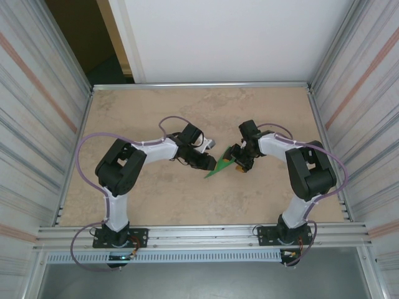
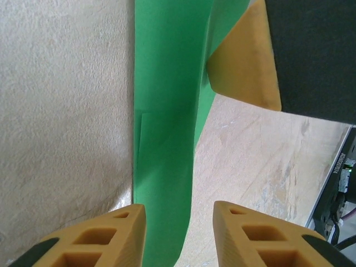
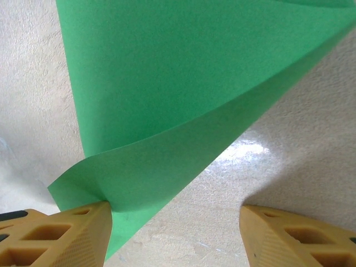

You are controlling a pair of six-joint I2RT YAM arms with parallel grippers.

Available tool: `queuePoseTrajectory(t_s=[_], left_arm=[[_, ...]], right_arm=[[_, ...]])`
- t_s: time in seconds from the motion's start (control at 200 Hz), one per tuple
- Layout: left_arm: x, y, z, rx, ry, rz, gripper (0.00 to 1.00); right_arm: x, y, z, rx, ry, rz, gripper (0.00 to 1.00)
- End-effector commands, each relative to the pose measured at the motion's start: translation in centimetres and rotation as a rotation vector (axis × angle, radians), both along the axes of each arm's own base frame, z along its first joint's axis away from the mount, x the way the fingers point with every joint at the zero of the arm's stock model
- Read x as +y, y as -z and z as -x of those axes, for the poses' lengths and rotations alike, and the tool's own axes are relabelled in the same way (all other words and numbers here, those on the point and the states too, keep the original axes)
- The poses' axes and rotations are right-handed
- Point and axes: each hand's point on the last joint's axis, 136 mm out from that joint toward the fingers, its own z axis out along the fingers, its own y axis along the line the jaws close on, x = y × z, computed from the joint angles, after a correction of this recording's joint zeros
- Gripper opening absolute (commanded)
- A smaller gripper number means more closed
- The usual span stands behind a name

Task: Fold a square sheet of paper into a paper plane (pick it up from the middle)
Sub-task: Fold the wing for the fifth time at the center of the table.

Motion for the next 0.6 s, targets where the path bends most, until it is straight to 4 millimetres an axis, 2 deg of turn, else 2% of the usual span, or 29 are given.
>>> queuePoseTrajectory(t_s=[0.0, 0.341, 0.596], left_arm=[[0.4, 1.0, 1.1, 0.013, 0.033, -0.037, 0.4], [0.1, 2.0, 1.4, 0.026, 0.026, -0.077, 0.39], [1.0, 3.6, 1.5, 0.042, 0.003, -0.145, 0.28]], right_arm=[[-0.8, 5.2, 0.5, 0.032, -0.001, 0.105, 0.65], [-0.9, 5.6, 0.6, 0.054, 0.006, 0.109, 0.66], [-0.9, 6.1, 0.9, 0.064, -0.001, 0.115, 0.67]])
